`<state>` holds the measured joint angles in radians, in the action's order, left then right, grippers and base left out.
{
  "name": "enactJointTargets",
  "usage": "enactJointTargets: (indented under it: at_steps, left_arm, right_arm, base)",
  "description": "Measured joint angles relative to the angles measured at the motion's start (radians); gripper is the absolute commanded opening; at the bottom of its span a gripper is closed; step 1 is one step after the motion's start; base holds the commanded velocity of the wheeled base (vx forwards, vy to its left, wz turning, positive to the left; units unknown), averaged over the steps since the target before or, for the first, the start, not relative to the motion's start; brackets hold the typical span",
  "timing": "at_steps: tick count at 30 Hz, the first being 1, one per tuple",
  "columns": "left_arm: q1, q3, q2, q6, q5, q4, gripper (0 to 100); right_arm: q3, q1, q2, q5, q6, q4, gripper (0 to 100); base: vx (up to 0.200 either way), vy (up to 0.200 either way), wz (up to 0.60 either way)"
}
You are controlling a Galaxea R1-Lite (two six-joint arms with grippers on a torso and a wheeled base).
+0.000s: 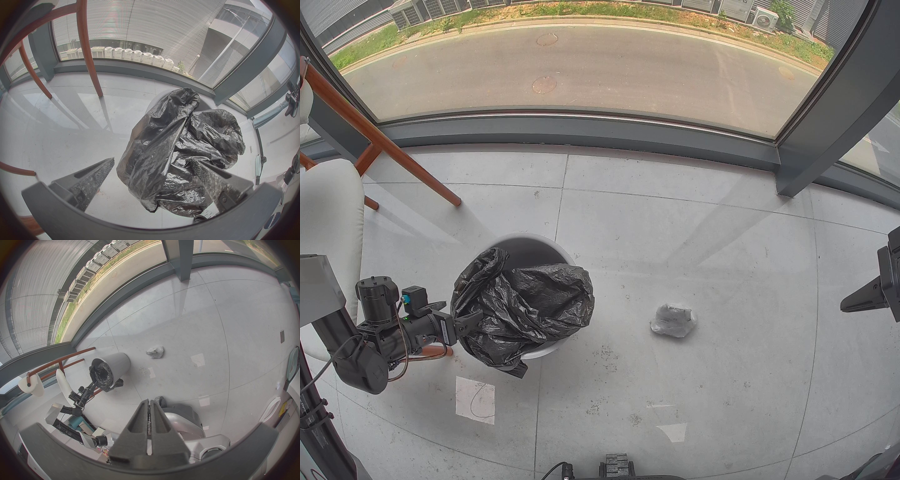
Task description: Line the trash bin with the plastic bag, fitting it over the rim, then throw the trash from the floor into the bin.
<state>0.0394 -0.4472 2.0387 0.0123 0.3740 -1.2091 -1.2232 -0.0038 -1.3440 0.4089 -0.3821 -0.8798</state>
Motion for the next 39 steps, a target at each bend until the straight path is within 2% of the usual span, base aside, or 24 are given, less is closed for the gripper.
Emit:
enactJointTargets:
  at_steps: [11, 20, 24, 26, 32, 36, 39]
  left_arm:
    - [-0.011, -0.005, 0.001, -0.003, -0.013, -0.001, 0]
    - [-0.009, -0.005, -0.012, -0.004, -0.013, 0.009, 0]
    - [-0.013, -0.010, -0.057, -0.005, -0.011, 0.070, 0]
    - [-0.017, -0.019, -0.095, -0.005, -0.010, 0.143, 0]
    - [-0.029, -0.094, -0.239, 0.002, -0.012, 0.481, 0]
    - [-0.034, -0.169, -0.322, 0.012, -0.027, 0.632, 0]
    - [-0.036, -0.212, -0.365, 0.016, -0.040, 0.664, 0]
  right_arm:
    - [-0.010, -0.003, 0.009, 0.000, 0.000, 0.002, 0]
    - [-0.022, 0.026, 0.029, 0.009, -0.012, 0.108, 0]
    - [-0.052, 0.105, 0.034, 0.011, -0.061, 0.133, 0]
    - [-0.087, 0.172, 0.032, 0.011, -0.120, 0.147, 0]
    - [-0.201, 0.363, -0.007, -0.005, -0.305, 0.197, 0]
    - [-0.236, 0.464, -0.075, -0.051, -0.359, 0.246, 0]
    - [-0.244, 0.518, -0.143, -0.082, -0.378, 0.320, 0]
  base:
    - [0.000, 0.000, 0.00]
    - [0.000, 0.000, 0.00]
    - [0.000, 0.000, 0.00]
    - [0.000, 0.000, 0.00]
    - [0.000, 0.000, 0.00]
    - [0.000, 0.000, 0.00]
    - [0.000, 0.000, 0.00]
